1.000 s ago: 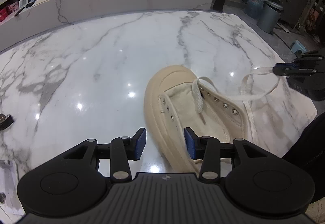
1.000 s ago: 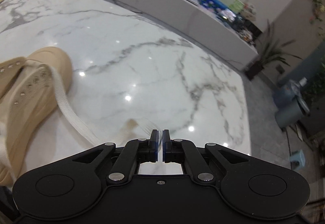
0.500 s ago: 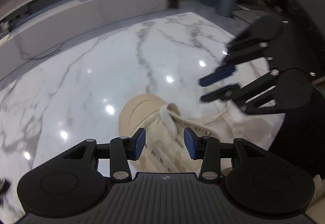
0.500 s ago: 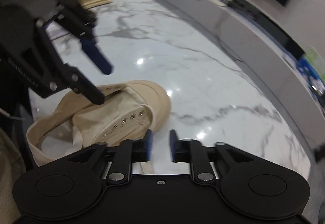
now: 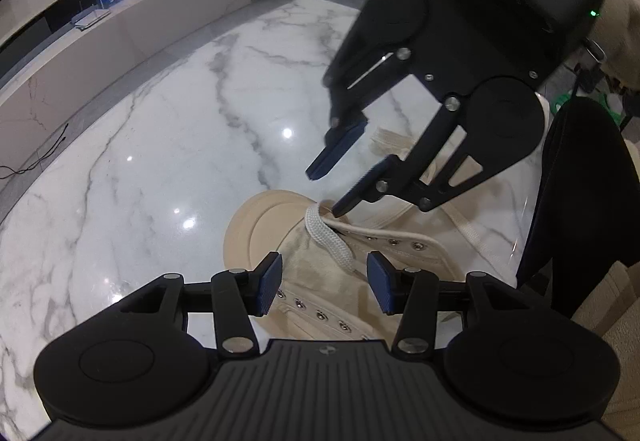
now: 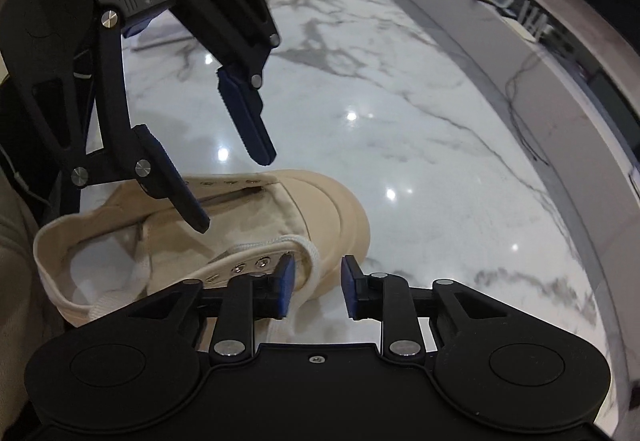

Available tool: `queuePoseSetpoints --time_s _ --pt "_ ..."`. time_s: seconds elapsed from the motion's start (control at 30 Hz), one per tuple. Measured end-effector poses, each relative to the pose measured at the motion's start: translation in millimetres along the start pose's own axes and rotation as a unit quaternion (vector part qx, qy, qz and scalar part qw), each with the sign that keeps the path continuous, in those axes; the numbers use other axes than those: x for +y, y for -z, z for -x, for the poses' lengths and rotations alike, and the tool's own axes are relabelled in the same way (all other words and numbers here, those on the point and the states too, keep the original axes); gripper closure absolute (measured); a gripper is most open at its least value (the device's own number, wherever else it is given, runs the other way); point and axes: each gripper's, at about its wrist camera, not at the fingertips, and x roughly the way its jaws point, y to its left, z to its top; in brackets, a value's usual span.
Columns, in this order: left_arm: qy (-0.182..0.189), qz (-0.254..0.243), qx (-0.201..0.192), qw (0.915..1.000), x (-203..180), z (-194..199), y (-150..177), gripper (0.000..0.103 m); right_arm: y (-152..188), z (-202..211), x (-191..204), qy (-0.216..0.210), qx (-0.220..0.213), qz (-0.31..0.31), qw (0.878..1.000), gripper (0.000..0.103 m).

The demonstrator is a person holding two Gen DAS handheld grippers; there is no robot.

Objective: Lace up shoes with both hands

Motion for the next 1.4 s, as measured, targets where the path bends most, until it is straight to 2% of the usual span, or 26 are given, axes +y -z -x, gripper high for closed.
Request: queuePoseSetpoints --time_s 0.07,0.13,0.27,0.43,0.5,0.57,0.6,0.77,0.83,0.9,0.97,1.4 --pt "-0.002 -0.001 0.002 1.0 0 -2 0 0.058 -1 -4 -3 -0.009 0.003 0.007 1.0 0.1" --pt "-0.003 0.001 0.002 1.0 1 -5 -1 0.058 -3 -7 -6 -0.017 0.006 0.015 1.0 0.102" --pt "-0.007 0.005 0.001 1.0 2 -10 -3 0.058 -6 -14 -13 -0.034 0.012 0.03 0.999 0.103" --pt "-0.011 0.009 0.0 0.9999 2 -16 -5 0.058 1 -16 -1 -0.024 0.02 0.014 0.999 0.103" --pt "-0.013 0.01 -0.001 0.9999 3 -18 -6 0.062 5 -18 -3 -0.019 0.025 0.008 0.999 0.103" --pt "-0.012 0.015 -0.001 0.9998 5 -21 -7 0.077 8 -20 -4 -0.017 0.029 0.005 0.999 0.103" --pt "-0.009 0.02 -0.001 0.9998 6 -23 -8 0.078 8 -20 -4 -0.018 0.027 0.005 0.999 0.103" --pt "-0.001 0.033 -0.004 0.9995 14 -28 -10 0.083 4 -19 -4 -0.026 0.016 0.021 0.999 0.1" --pt "-0.001 0.029 -0.003 0.9996 13 -29 -10 0.087 0 -19 -4 -0.029 0.013 0.033 0.999 0.097" --pt "-0.001 0.026 -0.003 0.9997 12 -29 -10 0.089 -3 -18 -4 -0.032 0.01 0.046 0.998 0.087" --pt "0.0 0.024 -0.003 0.9997 11 -30 -11 0.092 -7 -18 -3 -0.036 0.007 0.058 0.998 0.084" --pt "-0.022 -0.009 0.005 0.9997 7 -25 -14 0.094 -29 -15 -1 -0.057 -0.013 0.136 0.989 0.084"
